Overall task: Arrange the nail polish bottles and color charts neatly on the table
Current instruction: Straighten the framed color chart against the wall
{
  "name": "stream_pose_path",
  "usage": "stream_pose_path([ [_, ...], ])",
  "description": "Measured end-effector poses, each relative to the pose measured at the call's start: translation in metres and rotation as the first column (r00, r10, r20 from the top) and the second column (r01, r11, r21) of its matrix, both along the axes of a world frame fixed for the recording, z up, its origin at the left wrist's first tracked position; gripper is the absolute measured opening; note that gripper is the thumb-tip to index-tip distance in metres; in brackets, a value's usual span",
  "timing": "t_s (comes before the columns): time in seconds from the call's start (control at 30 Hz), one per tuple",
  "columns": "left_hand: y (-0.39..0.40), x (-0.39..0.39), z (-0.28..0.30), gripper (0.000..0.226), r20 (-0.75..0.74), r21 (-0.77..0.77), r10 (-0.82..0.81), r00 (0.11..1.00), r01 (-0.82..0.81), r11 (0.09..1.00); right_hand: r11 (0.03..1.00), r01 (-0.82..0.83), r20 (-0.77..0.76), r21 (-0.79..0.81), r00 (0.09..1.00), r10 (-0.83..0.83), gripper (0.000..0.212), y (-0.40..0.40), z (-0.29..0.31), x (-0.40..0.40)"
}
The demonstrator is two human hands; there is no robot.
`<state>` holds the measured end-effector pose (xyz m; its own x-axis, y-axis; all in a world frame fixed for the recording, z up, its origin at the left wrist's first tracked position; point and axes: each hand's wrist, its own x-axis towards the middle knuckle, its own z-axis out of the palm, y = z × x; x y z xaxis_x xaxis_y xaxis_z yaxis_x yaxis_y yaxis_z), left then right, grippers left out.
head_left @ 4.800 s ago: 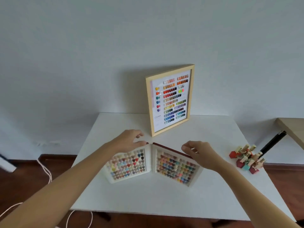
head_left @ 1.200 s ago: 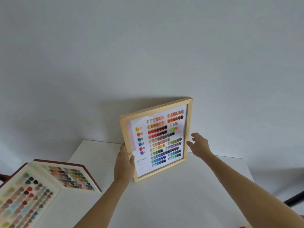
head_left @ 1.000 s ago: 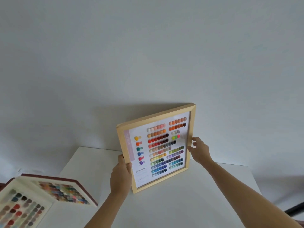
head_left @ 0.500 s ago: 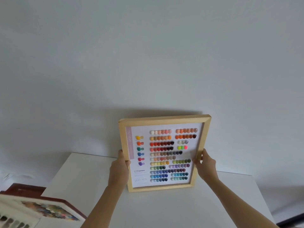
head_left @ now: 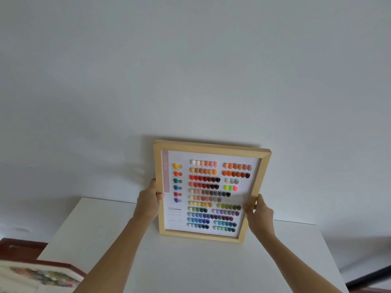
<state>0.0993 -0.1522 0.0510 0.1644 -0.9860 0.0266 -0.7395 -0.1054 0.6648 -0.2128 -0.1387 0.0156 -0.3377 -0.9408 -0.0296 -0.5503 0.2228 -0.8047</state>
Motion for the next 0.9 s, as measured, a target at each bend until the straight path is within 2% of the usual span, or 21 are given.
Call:
stream_pose_path([
  [0.27,0.005,0.001,0.002,0.039,-0.008,-0.011,-0.013,1.0,0.013,1.0,1.0,-0.001,0.002,0.018,1.0,0.001,0.016,0.005,0.007,0.001],
  [0.37,0.008,0.001,0.001,0.04,-0.036,-0.003,0.005,0.999,-0.006,1.0,0.999,-0.028,-0.031,0.043,0.999,0.029,0.026,0.006,0.011,0.0],
  [0.57,0.024,-0.01,0.006,0.075,-0.116,-0.03,0.082,0.99,-0.086,0.996,0.994,-0.025,-0.06,0.108,0.998,0.032,0.056,0.03,0.027,-0.003],
  [0.73,0.046,-0.022,0.011,0.087,-0.157,-0.145,0.131,0.979,-0.154,0.977,0.991,0.018,-0.087,0.132,0.996,-0.007,0.058,0.064,0.041,-0.022],
  [0.9,0.08,-0.041,0.012,0.074,-0.085,-0.397,0.012,0.996,-0.045,0.917,0.981,0.062,-0.077,0.183,0.996,-0.049,0.046,0.109,0.052,-0.051],
])
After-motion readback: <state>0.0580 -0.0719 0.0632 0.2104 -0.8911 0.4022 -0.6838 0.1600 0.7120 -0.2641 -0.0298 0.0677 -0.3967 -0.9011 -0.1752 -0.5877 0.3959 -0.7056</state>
